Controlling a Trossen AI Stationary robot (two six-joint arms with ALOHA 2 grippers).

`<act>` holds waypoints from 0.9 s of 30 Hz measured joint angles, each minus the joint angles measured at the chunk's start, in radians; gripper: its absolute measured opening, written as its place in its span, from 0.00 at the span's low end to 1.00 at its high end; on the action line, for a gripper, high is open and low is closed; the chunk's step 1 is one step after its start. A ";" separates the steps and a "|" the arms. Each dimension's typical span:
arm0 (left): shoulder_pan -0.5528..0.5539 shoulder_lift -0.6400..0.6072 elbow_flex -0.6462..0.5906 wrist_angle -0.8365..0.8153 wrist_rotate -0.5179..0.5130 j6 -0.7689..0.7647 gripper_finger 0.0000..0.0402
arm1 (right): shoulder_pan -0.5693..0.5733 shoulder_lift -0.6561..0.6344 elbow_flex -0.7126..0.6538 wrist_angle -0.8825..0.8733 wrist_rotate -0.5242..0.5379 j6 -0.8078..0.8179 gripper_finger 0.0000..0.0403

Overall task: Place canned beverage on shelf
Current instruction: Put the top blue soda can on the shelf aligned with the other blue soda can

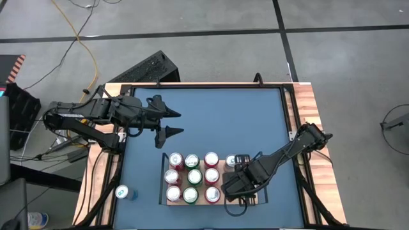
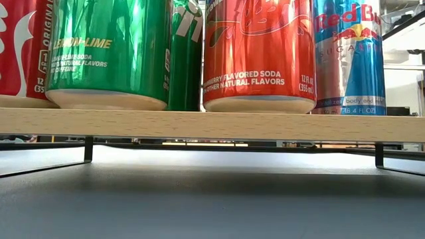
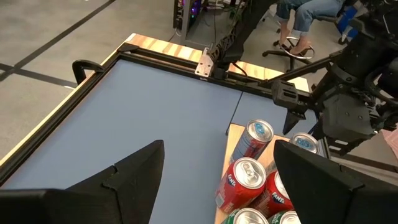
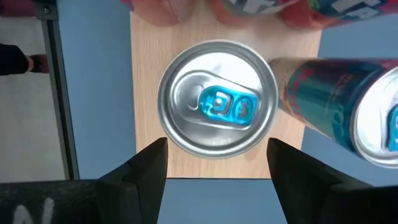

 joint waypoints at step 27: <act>0.000 -0.056 0.001 0.007 -0.048 -0.014 0.72 | 0.152 0.001 -0.075 0.288 0.102 0.282 0.04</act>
